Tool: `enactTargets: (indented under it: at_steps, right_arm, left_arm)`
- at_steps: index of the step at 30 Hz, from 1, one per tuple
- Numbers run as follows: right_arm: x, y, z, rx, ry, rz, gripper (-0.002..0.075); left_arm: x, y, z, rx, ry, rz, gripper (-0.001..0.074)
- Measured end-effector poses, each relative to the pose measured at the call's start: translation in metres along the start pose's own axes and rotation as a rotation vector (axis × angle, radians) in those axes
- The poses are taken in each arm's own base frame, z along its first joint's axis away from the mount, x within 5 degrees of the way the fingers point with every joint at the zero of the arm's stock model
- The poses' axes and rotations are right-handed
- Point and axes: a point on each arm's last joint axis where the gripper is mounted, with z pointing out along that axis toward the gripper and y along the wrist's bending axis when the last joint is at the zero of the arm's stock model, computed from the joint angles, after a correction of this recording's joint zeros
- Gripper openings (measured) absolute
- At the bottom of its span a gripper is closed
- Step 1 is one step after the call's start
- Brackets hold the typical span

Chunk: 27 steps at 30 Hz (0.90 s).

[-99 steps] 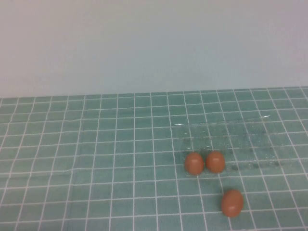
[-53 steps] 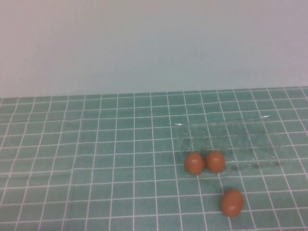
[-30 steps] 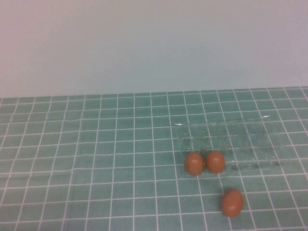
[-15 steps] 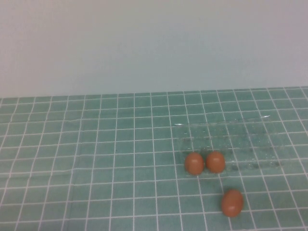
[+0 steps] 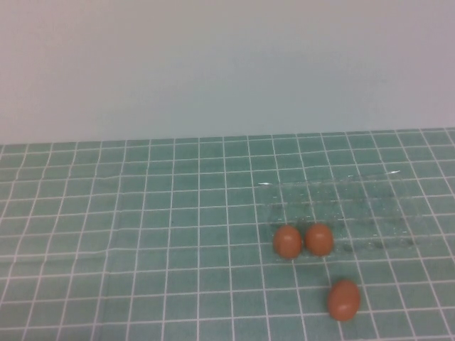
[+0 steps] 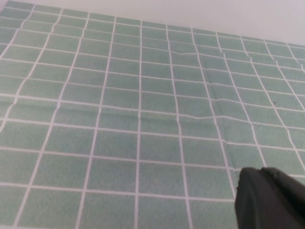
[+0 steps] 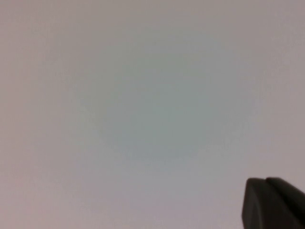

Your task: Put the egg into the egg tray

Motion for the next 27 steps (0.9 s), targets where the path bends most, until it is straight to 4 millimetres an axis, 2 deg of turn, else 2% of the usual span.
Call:
enactTargets:
  at_steps: [4,6,9,12,16,20,23,27]
  right_arm:
    - [-0.028,0.004,0.014,0.002,0.094,-0.097,-0.0001]
    - [-0.034,0.006,0.027,-0.009,0.188,-0.138,-0.0001]
    - [-0.029,0.008,0.053,-0.018,0.357,-0.147,-0.0001]
    - [-0.021,0.007,0.074,-0.017,0.441,-0.159,-0.0001]
    - [-0.015,0.006,0.091,0.019,0.433,-0.086,-0.0001]
    - [-0.006,0.004,0.099,0.046,0.471,-0.009,-0.0001]
    - [0.007,0.006,0.104,0.023,0.632,-0.030,-0.0001]
    - [0.024,0.011,0.121,-0.048,0.964,-0.075,-0.0001]
  left_arm:
    - [0.000,0.000,0.000,0.000,0.000,0.000,-0.0001]
    - [0.000,0.000,0.000,0.000,0.000,0.000,-0.0001]
    - [0.000,0.000,0.000,0.000,0.000,0.000,-0.0001]
    - [0.000,0.000,0.000,0.000,0.000,0.000,-0.0001]
    - [0.000,0.000,0.000,0.000,0.000,0.000,-0.0001]
    - [0.000,0.000,0.000,0.000,0.000,0.000,-0.0001]
    - [0.000,0.000,0.000,0.000,0.000,0.000,-0.0001]
    - [0.000,0.000,0.000,0.000,0.000,0.000,-0.0001]
